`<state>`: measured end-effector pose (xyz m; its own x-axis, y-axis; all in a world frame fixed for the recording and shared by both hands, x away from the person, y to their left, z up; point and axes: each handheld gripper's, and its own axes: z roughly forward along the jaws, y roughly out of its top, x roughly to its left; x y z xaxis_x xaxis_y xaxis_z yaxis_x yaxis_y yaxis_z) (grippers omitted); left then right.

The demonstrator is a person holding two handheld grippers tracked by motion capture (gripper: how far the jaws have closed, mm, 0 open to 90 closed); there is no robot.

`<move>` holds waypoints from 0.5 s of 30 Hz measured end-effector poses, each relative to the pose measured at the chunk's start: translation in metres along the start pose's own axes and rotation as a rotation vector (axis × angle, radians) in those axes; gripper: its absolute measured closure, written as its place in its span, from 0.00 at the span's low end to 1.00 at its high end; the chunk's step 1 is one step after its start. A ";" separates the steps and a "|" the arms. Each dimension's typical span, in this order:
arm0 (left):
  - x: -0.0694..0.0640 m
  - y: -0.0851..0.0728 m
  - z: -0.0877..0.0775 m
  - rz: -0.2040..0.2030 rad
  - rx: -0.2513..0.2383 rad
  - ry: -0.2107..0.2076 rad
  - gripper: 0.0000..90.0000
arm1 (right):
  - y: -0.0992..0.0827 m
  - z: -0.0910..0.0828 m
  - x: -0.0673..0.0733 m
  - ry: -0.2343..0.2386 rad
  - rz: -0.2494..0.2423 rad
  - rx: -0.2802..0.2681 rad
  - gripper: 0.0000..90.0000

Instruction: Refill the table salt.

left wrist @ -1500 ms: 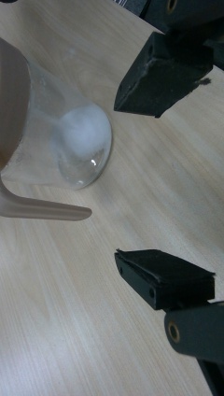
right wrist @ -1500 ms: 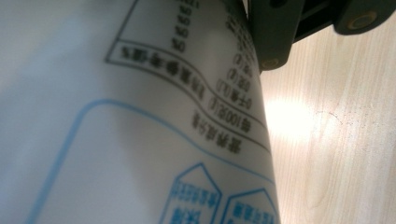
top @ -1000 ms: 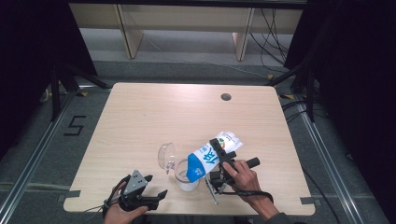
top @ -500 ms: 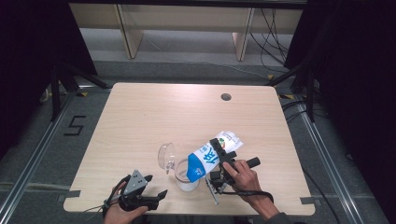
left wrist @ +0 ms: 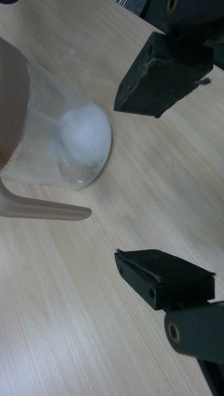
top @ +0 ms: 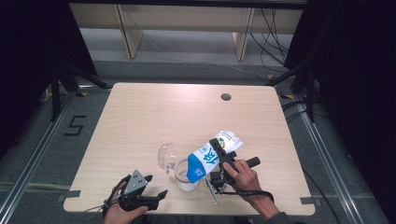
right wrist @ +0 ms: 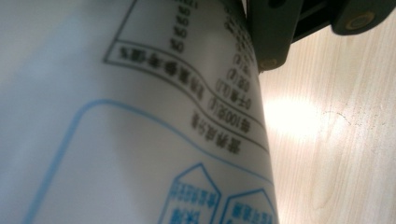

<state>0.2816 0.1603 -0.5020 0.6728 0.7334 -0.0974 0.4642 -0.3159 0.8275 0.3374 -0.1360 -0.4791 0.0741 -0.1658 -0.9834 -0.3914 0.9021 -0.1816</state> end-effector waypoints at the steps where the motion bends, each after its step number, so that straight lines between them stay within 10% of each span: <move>1: 0.000 0.000 0.000 0.000 -0.002 0.000 0.25 | -0.001 -0.001 0.003 0.015 0.030 0.017 0.57; 15: 0.001 0.000 0.000 0.012 0.005 0.007 0.25 | -0.002 0.003 0.001 -0.009 -0.007 -0.011 0.57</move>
<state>0.2823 0.1609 -0.5024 0.6741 0.7339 -0.0839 0.4590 -0.3272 0.8260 0.3404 -0.1366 -0.4797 0.0855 -0.1683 -0.9820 -0.4009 0.8965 -0.1886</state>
